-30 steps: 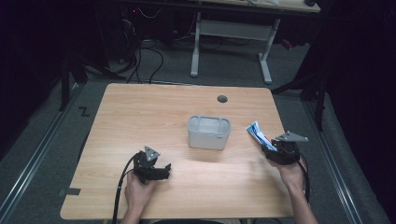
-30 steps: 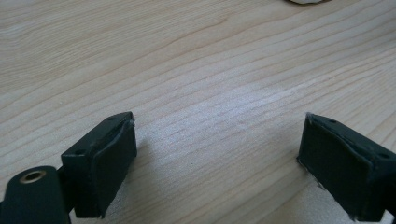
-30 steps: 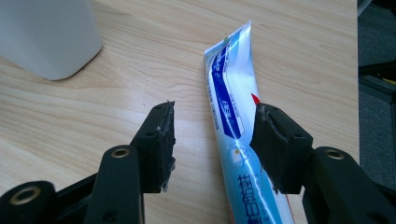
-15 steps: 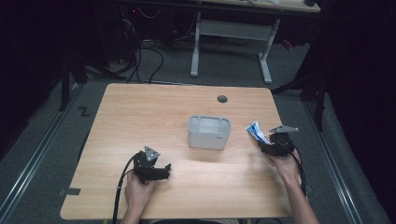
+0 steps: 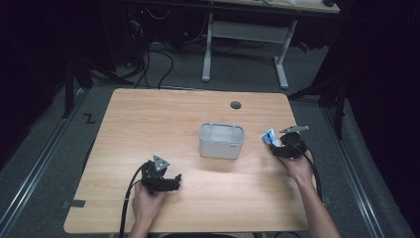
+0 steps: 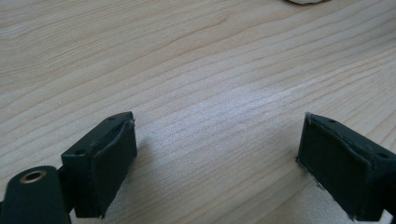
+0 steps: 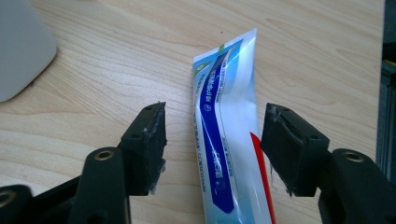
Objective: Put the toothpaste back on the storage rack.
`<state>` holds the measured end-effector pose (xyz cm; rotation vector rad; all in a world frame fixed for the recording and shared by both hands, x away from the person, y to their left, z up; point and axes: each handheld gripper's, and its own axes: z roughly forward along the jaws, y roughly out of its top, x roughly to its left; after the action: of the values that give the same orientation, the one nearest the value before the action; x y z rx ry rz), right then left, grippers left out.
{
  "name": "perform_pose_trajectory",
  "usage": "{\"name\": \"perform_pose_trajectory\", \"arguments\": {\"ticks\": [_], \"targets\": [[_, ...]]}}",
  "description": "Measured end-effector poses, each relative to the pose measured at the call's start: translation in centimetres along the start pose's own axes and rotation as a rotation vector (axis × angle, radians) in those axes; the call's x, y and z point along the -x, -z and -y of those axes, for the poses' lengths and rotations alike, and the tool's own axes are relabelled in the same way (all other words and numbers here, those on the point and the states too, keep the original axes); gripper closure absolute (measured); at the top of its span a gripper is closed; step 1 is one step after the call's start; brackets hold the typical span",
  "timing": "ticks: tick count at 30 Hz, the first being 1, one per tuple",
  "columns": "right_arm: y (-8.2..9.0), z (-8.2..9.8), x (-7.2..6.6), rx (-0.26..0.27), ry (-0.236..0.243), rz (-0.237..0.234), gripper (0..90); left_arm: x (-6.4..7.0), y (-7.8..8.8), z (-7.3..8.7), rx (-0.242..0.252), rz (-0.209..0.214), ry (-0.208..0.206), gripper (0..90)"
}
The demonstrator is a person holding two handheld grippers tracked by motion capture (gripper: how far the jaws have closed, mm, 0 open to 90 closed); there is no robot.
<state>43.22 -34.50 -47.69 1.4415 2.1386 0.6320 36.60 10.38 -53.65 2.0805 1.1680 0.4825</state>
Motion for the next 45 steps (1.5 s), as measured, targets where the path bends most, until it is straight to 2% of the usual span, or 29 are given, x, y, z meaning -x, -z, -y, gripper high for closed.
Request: {"name": "perform_pose_trajectory", "arguments": {"ticks": [1,6,13,17,23,26,28,34,36,45], "targets": [[-0.4,-0.4,-0.1,-0.020,0.004,-0.002,39.4,0.0,0.0,0.0,0.002,0.000,0.000,12.0],[-1.2,-0.9,0.0,-0.040,0.006,0.005,39.2,0.0,0.0,0.0,0.003,0.002,0.001,12.3],[-3.1,-1.7,0.1,-0.106,0.013,0.014,39.5,0.0,0.0,0.0,0.001,0.003,-0.001,12.6],[-3.7,-1.6,0.1,-0.124,0.010,0.028,39.8,0.0,0.0,0.0,0.002,0.002,-0.002,12.7],[-4.3,-1.8,0.4,-0.148,0.012,0.047,43.9,0.0,0.0,0.0,0.002,0.001,-0.004,12.8],[-4.7,-1.7,0.8,-0.178,-0.011,0.052,46.9,0.0,0.0,0.0,0.001,0.000,-0.004,12.9],[-4.7,-1.6,1.0,-0.175,-0.037,0.040,48.0,0.0,0.0,0.0,0.002,0.001,-0.004,12.9],[-4.7,-1.7,1.4,-0.186,-0.036,0.029,53.0,0.0,0.0,0.0,0.002,0.001,-0.004,13.0],[-4.6,-1.7,1.5,-0.194,-0.034,0.033,58.7,0.0,0.0,0.0,0.002,0.001,-0.004,13.0],[-4.3,-1.9,1.8,-0.226,-0.030,0.020,68.7,0.0,0.0,0.0,0.002,0.001,-0.003,13.0]]}}
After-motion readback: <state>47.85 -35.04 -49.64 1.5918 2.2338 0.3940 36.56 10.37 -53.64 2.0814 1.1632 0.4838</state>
